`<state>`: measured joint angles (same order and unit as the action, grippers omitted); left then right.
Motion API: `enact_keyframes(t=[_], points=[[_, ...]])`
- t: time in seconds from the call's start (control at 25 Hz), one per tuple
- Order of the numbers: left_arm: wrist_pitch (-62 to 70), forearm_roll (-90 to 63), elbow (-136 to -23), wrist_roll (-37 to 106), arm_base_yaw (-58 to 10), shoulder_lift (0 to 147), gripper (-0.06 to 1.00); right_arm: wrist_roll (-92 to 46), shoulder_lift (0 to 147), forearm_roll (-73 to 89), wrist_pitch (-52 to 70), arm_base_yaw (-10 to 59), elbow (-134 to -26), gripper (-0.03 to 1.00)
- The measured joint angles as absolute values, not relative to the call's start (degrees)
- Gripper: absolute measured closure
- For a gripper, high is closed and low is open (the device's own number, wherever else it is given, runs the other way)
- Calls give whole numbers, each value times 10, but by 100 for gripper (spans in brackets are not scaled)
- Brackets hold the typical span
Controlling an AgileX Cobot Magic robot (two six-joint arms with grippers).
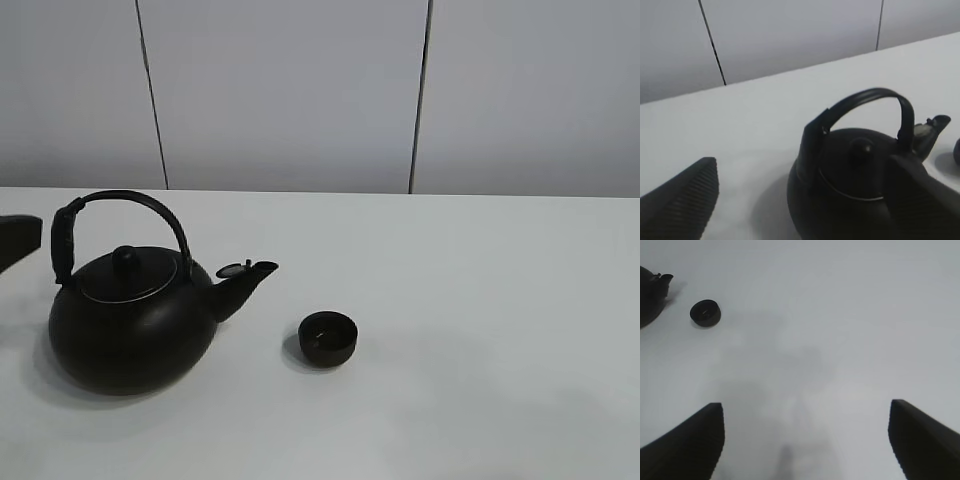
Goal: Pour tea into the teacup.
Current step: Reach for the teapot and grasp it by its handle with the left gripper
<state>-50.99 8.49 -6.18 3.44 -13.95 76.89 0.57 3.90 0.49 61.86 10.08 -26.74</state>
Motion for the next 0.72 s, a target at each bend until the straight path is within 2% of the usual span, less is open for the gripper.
enact_keyframes(t=[0.36, 0.72], points=[[-640, 96, -65, 18, -140, 921, 31, 6, 39, 5, 619, 101, -267, 36], [-651, 75, -89, 25, -140, 989, 31, 6, 39, 5, 619, 101, -267, 36]])
